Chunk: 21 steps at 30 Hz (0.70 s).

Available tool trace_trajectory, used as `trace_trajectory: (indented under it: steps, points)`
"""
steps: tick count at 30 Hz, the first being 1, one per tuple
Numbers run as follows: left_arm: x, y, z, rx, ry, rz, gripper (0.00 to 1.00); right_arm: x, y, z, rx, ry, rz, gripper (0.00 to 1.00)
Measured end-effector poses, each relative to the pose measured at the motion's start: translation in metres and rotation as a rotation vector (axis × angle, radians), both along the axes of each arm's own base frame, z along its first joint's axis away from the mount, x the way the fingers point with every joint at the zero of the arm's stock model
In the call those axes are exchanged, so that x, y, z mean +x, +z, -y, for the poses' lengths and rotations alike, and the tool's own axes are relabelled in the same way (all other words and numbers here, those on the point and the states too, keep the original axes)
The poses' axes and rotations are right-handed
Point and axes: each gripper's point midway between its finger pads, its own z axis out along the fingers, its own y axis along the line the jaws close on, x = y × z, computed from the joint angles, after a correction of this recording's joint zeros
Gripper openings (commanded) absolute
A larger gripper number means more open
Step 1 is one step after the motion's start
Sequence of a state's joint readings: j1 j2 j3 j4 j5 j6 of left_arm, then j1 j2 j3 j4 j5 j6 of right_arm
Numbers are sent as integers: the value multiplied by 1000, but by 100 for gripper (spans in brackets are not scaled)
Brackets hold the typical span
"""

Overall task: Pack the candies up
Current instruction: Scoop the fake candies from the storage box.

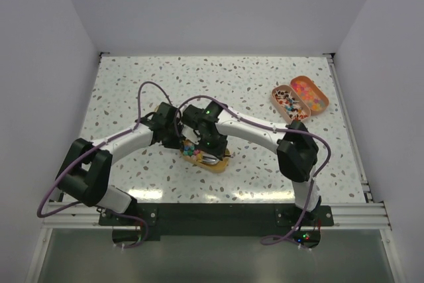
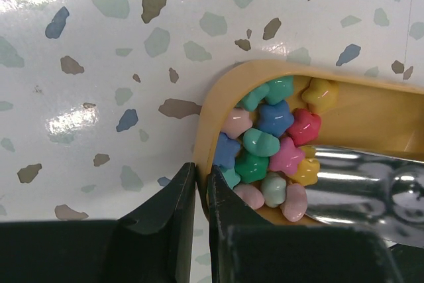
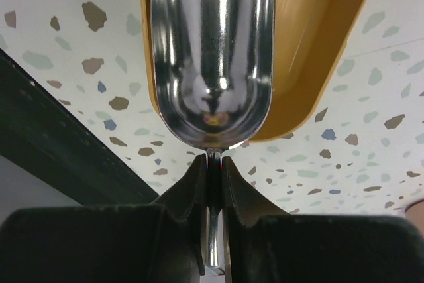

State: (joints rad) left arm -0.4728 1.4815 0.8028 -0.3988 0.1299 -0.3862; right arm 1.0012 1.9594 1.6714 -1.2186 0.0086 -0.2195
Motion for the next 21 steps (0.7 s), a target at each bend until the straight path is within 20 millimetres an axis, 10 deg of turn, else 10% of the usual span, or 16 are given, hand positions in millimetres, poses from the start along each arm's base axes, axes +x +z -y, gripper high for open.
trace_trajectory:
  steps: [21]
  points:
    - [2, 0, 0, -50, 30, 2, 0, 18, -30, -43, 154, -122, 83, 0]
